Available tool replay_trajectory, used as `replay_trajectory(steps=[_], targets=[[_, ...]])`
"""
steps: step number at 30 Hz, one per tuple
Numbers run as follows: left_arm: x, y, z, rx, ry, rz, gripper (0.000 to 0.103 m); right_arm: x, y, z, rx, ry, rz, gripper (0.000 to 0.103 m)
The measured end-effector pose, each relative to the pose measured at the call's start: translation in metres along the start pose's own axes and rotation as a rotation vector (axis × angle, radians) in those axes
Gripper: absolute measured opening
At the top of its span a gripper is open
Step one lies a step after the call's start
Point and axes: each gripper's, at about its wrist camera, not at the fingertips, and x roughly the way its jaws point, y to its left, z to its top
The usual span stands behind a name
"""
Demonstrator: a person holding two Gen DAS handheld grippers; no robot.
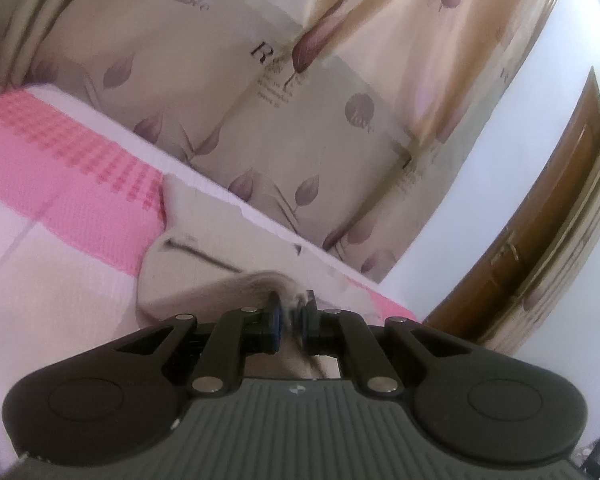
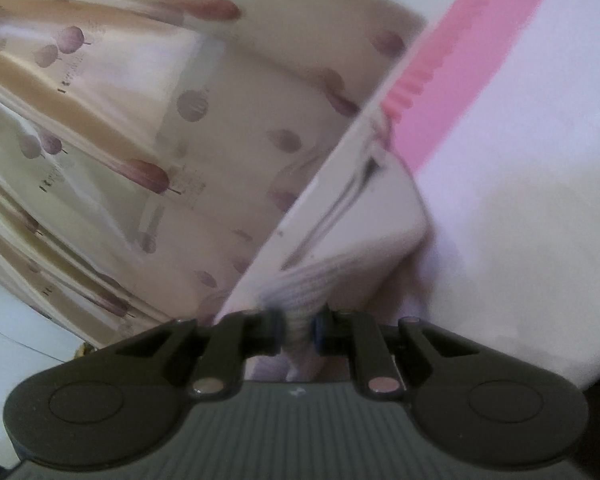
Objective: Fold small clothes
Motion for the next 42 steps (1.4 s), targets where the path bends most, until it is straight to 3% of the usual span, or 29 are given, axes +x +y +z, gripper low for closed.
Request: replay_trajectory(steps=[9,14,27,30,32,33,35,37,38,39,42], targets=[[0.007,-0.006,0.008,0.041,-0.001,0.011,0.008,0.013,0.013,0.012,-0.030,-0.005,0.012,0.015],[0.009,0.001,0.005,0.002,0.013,0.017,0.008,0.003,0.007,0.007,0.011,-0.012,0.013,0.015],[0.023,-0.012,0.039,0.008,-0.099,0.041,0.001,0.040,0.026,0.037,0.031,-0.025,0.092,0.015],[0.028,-0.009,0.046,-0.013,-0.074,0.034,0.001,0.050,0.029,0.043,0.040,-0.025,0.103,0.015],[0.025,-0.010,0.046,0.031,-0.032,0.027,0.002,0.048,0.030,0.042,0.029,-0.023,0.107,0.015],[0.025,-0.010,0.044,0.050,0.018,0.028,0.008,0.047,0.030,0.041,0.026,-0.021,0.106,0.015],[0.021,-0.004,0.035,0.057,0.120,0.027,0.042,0.042,0.027,0.039,0.032,-0.022,0.104,0.015],[0.015,-0.001,0.022,0.071,0.191,0.052,0.094,0.038,0.025,0.039,0.034,-0.025,0.097,0.015],[0.012,0.000,0.016,0.081,0.216,0.058,0.100,0.036,0.022,0.039,0.042,-0.027,0.098,0.015],[0.009,0.000,0.010,0.095,0.219,0.056,0.100,0.035,0.021,0.039,0.047,-0.028,0.098,0.015],[0.000,-0.008,0.000,0.235,0.138,0.078,0.099,0.035,0.020,0.036,0.051,-0.025,0.099,0.015]])
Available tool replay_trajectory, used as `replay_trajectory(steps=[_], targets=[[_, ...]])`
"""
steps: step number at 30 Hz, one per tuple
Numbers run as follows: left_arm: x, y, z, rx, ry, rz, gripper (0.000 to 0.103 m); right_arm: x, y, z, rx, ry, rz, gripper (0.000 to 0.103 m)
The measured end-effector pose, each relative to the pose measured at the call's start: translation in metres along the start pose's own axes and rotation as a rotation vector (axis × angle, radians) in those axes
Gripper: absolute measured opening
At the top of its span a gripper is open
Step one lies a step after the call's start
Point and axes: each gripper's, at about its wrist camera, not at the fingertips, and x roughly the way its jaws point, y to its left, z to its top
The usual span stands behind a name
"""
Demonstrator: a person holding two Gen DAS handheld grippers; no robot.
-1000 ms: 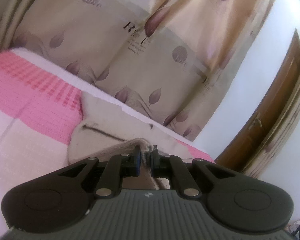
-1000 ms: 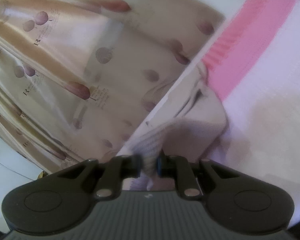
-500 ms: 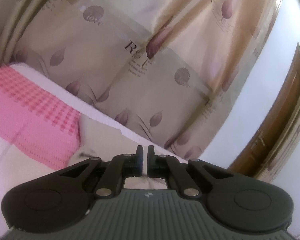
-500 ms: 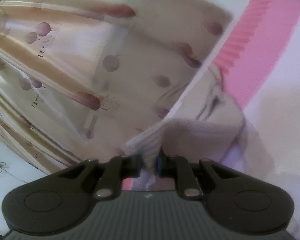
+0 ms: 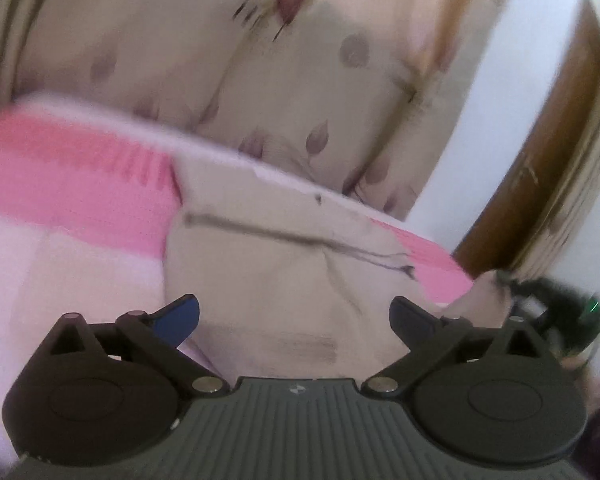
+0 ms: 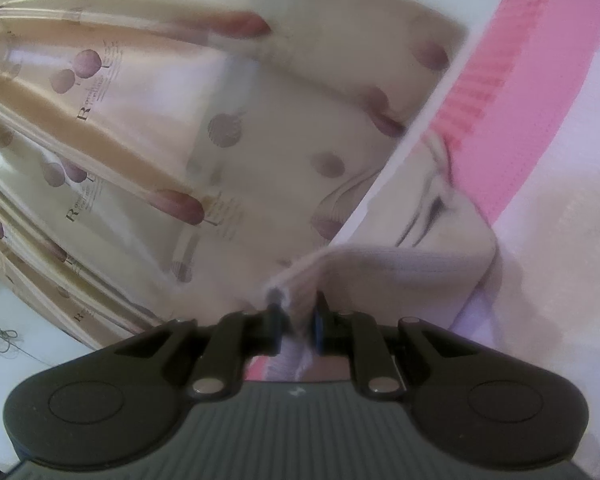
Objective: Fold small clothes
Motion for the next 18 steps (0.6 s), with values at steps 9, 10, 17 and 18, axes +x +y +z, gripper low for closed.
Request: replay_trajectory(steps=[9,10,17,18], targets=[[0.043,-0.023,-0.014,0.811,0.093,-0.267,0.099,-0.001,0.002,-0.001,-0.002,0.017,-0.021,0.015],[0.051,-0.021,-0.012,0.826,0.146,-0.301,0.098,-0.001,0.002,-0.001,0.003,0.017,-0.023,0.015],[0.104,-0.003,0.007,0.795,0.422,-0.445,0.062,0.004,0.000,-0.006,0.007,0.034,-0.062,0.015],[0.114,0.002,0.009,0.711,0.495,-0.468,0.032,0.004,0.000,-0.006,0.007,0.035,-0.065,0.015]])
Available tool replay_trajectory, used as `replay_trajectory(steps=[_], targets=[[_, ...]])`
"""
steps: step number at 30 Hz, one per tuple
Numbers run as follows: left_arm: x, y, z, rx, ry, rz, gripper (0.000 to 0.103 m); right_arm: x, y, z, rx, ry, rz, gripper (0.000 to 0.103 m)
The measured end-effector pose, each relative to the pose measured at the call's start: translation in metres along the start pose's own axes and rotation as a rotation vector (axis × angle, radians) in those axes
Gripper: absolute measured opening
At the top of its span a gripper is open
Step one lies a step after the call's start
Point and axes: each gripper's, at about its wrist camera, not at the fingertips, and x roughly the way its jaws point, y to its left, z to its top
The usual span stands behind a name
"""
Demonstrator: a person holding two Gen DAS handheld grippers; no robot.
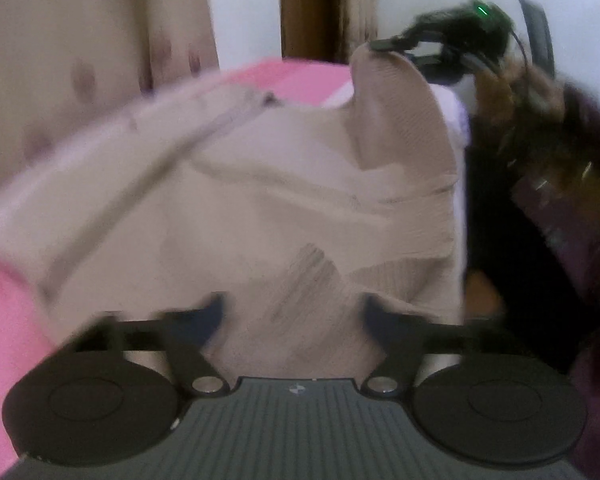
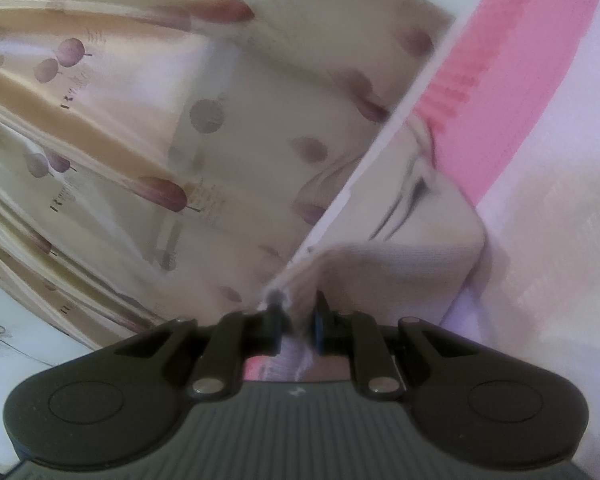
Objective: Fold small clothes
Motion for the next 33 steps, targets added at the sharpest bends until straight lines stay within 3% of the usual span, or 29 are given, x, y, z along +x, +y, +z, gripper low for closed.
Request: replay_trajectory(steps=[1,4,7,11,14,23,33], targets=[[0.003,0.003,0.000,-0.058,0.030,-0.016,0.018,0.000,0.000,0.000,-0.001,0.000,0.000,0.015],[-0.005,-0.009,-0.007,-0.040,-0.020,0.053,0.011,-0.002,0.001,0.001,-0.004,-0.006,-0.003,0.015],[-0.024,-0.024,-0.012,-0.091,-0.170,0.156,0.010,-0.002,0.000,0.000,-0.013,-0.007,-0.010,0.015],[-0.056,-0.034,-0.017,-0.255,-0.397,0.294,0.010,-0.004,-0.003,-0.001,-0.007,-0.027,-0.023,0.015],[-0.071,-0.039,-0.013,-0.330,-0.502,0.367,0.010,-0.004,-0.004,0.002,0.009,-0.038,-0.019,0.015],[-0.083,-0.020,0.022,-0.434,-0.595,0.501,0.006,0.005,0.005,0.018,0.000,-0.069,0.004,0.015],[-0.080,0.028,0.043,-0.532,-0.664,0.631,0.006,0.046,0.018,0.064,-0.022,-0.090,0.029,0.015]])
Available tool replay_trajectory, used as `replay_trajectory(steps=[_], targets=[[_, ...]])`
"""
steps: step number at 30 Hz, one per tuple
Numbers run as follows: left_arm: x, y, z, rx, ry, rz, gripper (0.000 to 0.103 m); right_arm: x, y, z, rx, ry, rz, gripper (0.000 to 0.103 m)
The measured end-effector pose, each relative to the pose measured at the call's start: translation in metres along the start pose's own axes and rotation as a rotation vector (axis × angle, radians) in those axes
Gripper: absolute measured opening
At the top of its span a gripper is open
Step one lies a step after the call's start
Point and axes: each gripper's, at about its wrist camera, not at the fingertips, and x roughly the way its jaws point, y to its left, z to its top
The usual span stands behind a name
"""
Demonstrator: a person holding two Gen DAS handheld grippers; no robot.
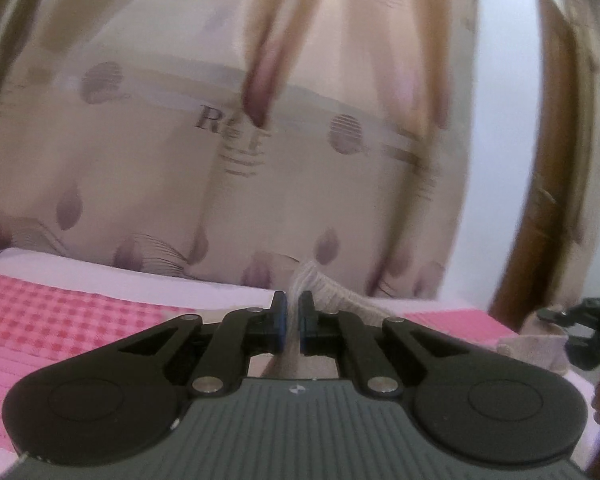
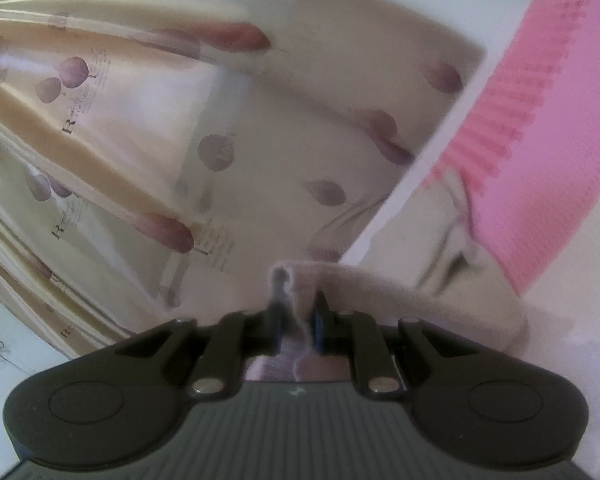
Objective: Fold small clothes
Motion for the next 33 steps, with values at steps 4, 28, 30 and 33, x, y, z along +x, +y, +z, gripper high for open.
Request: replay_trajectory(steps=[4,28,30,33], targets=[[0.020,0.013,0.006,-0.043,-0.031,0.061,0.002,0.026,0.002,0.020,-0.008,-0.013,0.004,0.015],[0.093,0.040,-0.038,0.008,0.364,-0.166,0.097,0.134,-0.014,0.010,-0.661,0.325,-0.263,0.078],[0.097,0.038,-0.043,0.040,0.381,-0.184,0.097,0.147,-0.014,0.006,-0.746,0.364,-0.291,0.078],[0.107,0.031,-0.049,0.102,0.419,-0.200,0.097,0.164,-0.014,-0.003,-0.828,0.438,-0.280,0.078]])
